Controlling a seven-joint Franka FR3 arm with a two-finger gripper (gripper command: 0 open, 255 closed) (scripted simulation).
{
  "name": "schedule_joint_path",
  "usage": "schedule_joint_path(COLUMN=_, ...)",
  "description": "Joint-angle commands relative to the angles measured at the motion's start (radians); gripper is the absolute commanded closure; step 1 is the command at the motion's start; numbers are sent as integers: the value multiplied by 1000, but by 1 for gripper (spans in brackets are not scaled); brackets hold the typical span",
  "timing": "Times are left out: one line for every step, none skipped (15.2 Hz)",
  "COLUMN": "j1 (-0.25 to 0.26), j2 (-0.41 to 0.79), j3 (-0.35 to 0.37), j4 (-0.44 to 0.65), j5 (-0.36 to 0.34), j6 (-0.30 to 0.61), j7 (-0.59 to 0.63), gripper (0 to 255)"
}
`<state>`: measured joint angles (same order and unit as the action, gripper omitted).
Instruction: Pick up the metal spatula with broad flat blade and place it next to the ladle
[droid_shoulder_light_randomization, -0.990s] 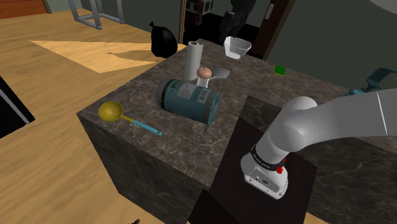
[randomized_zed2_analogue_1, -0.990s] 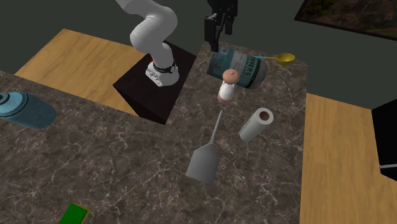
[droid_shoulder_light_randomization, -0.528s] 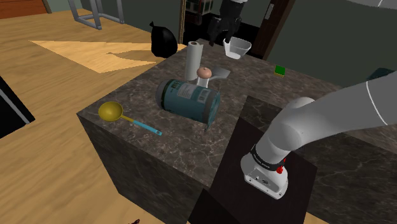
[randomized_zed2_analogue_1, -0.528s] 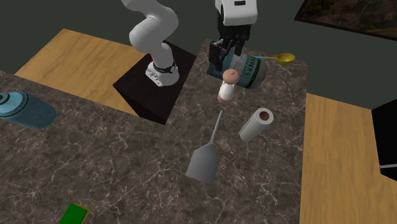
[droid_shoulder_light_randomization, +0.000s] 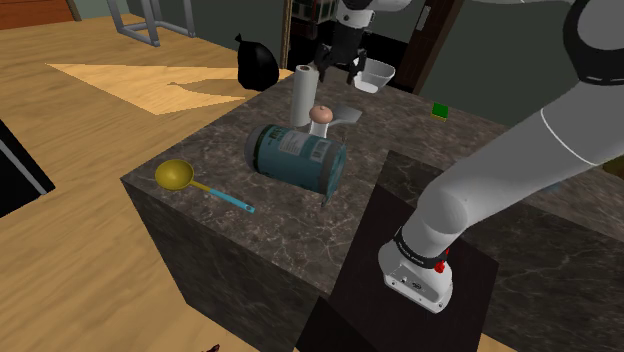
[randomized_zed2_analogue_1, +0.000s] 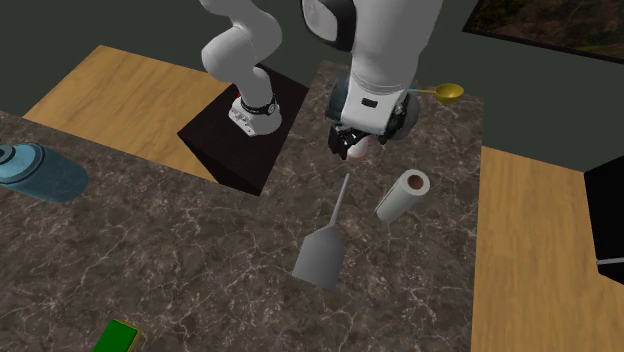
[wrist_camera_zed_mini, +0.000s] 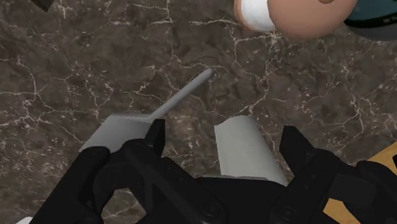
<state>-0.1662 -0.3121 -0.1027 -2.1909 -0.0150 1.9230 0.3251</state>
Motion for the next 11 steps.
schedule_joint_path(j1=-21, j2=67, j3=-13, j4=23, j5=14, j6=25, j7=64, gripper=0)
schedule_joint_path(j1=-31, j2=97, j3=-21, j4=31, j5=22, j6=37, j7=93, gripper=0)
schedule_joint_path(j1=-41, j2=127, j3=-28, j4=40, j5=30, j6=49, j7=122, gripper=0)
schedule_joint_path(j1=-50, j2=156, j3=-36, j4=48, j5=39, j6=60, j7=150, gripper=0)
schedule_joint_path(j1=-60, j2=185, j3=-45, j4=56, j5=48, j6=71, j7=178, gripper=0)
schedule_joint_path(j1=-69, j2=213, j3=-53, j4=63, j5=58, j6=82, j7=205, gripper=0)
schedule_joint_path(j1=-78, j2=240, j3=-62, j4=70, j5=69, j6=93, j7=231, gripper=0)
schedule_joint_path(j1=-87, j2=267, j3=-71, j4=76, j5=80, j6=104, j7=257, gripper=0)
schedule_joint_path(j1=-97, j2=293, j3=-80, j4=82, j5=92, j6=115, j7=282, gripper=0)
schedule_joint_path(j1=-106, j2=319, j3=-89, j4=87, j5=104, j6=126, j7=307, gripper=0)
schedule_joint_path(j1=-115, j2=344, j3=-98, j4=92, j5=118, j6=137, j7=331, gripper=0)
